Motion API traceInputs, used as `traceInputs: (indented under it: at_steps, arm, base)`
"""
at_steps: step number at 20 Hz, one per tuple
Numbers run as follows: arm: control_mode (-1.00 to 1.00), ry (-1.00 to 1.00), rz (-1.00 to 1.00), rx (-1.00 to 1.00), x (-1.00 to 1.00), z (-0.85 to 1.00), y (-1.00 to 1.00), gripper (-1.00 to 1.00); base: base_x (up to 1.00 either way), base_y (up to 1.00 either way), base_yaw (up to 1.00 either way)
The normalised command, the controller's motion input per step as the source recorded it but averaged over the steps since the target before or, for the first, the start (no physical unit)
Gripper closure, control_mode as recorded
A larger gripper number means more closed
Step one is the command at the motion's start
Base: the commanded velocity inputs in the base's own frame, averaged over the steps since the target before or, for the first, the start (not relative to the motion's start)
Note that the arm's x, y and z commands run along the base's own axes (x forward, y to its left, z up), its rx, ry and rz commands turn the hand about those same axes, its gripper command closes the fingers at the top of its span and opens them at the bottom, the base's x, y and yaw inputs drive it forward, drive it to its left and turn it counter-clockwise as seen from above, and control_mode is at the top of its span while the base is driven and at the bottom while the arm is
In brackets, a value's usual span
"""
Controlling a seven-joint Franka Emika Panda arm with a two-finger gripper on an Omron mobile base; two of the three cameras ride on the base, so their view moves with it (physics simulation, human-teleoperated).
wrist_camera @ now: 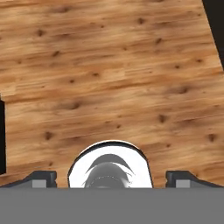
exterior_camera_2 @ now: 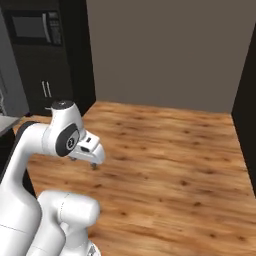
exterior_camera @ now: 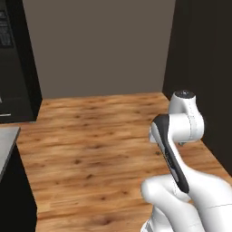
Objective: Retrieve the butter from the fridge and place it on a plate on the dining table. Then retrieve the butter knife by the fridge and place it near the plate.
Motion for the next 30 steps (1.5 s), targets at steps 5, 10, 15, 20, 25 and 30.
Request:
traceInputs:
  at_steps: [5, 10, 15, 20, 25, 30]
  arm:
    - [1.0, 0.0, 0.0, 0.0, 0.0, 0.0, 0.0, -1.0]
    - [1.0, 0.0, 0.0, 0.0, 0.0, 0.0, 0.0, -1.0]
    - [1.0, 0.0, 0.0, 0.0, 0.0, 0.0, 0.0, -1.0]
    - [1.0, 0.0, 0.0, 0.0, 0.0, 0.0, 0.0, -1.0]
    - [1.0, 0.0, 0.0, 0.0, 0.0, 0.0, 0.0, -1.0]
    - [1.0, 0.0, 0.0, 0.0, 0.0, 0.0, 0.0, -1.0]
  base:
    - [1.0, -0.46, 0.51]
    - [1.0, -0.55, 0.55]
    - [1.0, -0.57, 0.6]
    - [1.0, -0.48, 0.67]
    - [0.88, -0.61, 0.67]
    - [0.71, -0.73, 0.66]
